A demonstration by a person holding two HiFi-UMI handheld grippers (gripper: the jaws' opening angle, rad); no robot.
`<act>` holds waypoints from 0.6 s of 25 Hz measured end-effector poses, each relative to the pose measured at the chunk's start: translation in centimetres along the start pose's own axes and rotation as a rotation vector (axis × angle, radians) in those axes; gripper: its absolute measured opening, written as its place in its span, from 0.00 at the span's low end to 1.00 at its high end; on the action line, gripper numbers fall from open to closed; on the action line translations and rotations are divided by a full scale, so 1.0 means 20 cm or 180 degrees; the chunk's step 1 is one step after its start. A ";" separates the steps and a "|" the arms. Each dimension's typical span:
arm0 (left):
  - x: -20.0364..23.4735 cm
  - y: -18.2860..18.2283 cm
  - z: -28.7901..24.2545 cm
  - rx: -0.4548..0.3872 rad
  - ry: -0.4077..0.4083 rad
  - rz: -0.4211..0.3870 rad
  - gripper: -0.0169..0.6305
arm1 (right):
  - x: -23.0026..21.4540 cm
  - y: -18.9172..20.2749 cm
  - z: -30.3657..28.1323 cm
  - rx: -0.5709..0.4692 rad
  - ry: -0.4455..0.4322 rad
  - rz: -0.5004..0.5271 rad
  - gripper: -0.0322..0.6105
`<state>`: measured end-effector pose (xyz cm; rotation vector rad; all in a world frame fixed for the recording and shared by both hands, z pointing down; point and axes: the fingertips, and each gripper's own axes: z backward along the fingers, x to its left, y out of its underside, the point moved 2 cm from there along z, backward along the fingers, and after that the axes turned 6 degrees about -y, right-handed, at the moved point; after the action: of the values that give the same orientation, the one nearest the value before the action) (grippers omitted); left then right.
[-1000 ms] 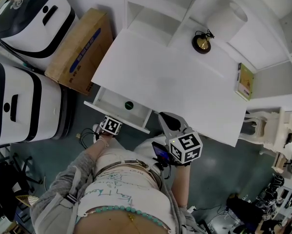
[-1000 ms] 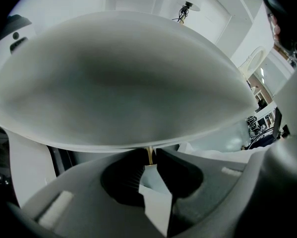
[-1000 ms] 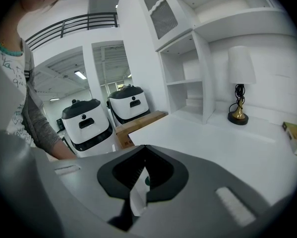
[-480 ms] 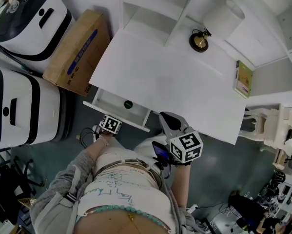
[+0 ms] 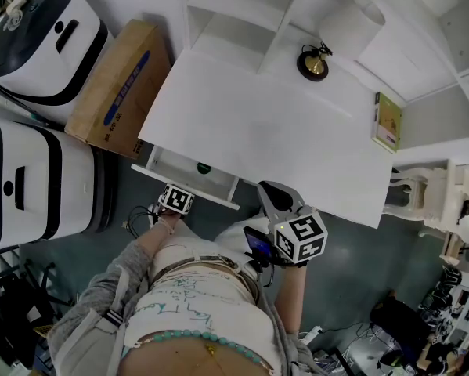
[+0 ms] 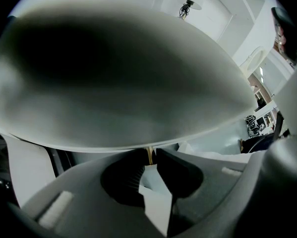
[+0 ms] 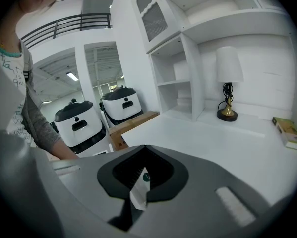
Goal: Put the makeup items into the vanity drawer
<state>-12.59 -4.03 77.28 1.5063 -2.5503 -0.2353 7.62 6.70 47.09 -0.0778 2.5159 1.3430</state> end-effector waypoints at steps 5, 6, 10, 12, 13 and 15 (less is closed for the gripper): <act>-0.02 -0.04 0.00 -0.0023 0.0047 -0.0017 0.15 | -0.03 0.00 0.01 -0.0009 0.0042 -0.0025 0.10; -0.02 -0.04 -0.01 -0.0023 0.0050 -0.0011 0.15 | -0.03 0.00 0.02 -0.0004 0.0051 -0.0024 0.10; -0.03 -0.06 -0.04 -0.0101 0.0173 0.0037 0.15 | -0.02 0.01 0.02 -0.0002 0.0095 -0.0026 0.10; -0.03 -0.08 -0.04 -0.0124 0.0196 0.0032 0.15 | -0.02 0.01 0.03 -0.0017 0.0117 -0.0042 0.10; -0.03 -0.09 -0.03 -0.0136 0.0191 0.0014 0.15 | -0.03 0.01 0.03 -0.0020 0.0128 -0.0049 0.10; -0.02 -0.12 -0.01 -0.0134 0.0170 -0.0012 0.15 | -0.04 0.01 0.03 -0.0020 0.0145 -0.0062 0.10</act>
<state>-10.33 -4.75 76.98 1.4821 -2.4858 -0.2440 8.36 7.19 47.19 -0.1353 2.5417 1.3564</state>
